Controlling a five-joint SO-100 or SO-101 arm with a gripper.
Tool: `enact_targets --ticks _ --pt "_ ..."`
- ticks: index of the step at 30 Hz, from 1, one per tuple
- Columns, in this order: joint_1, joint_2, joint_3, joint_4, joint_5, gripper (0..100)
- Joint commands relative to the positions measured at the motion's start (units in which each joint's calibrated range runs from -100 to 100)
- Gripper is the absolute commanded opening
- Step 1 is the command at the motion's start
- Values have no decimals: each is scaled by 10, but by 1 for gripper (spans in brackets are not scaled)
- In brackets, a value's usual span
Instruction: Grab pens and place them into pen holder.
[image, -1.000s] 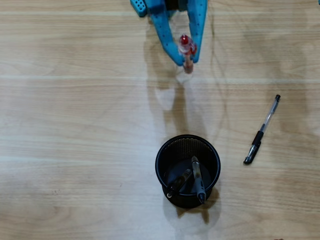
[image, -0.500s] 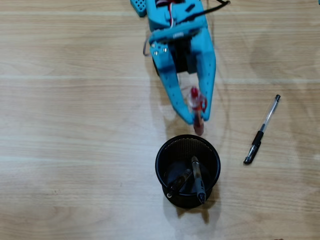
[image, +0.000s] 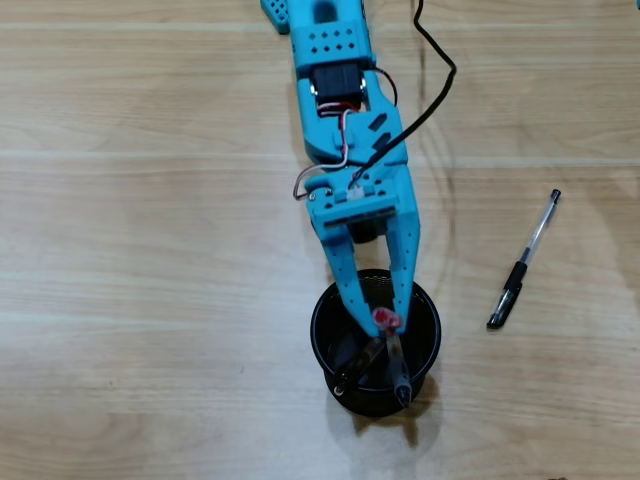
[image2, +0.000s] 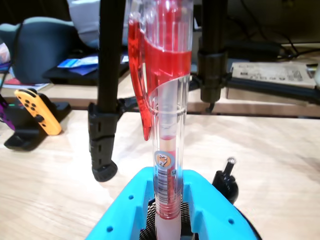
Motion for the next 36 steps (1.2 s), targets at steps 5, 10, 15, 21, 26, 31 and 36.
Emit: enact_targets --ticks 5,10,15,21,26,31,36 --pt "7 10 -20 -38 2 18" --pt "6 3 -20 -29 2 21" --pt "4 -1 -24 -29 2 21" --pt "-2 -44 -18 0 21 21" --pt "-27 -138 -18 175 57 21" --pt "-60 -237 -21 434 73 18" --pt "-92 -279 -18 584 68 3"
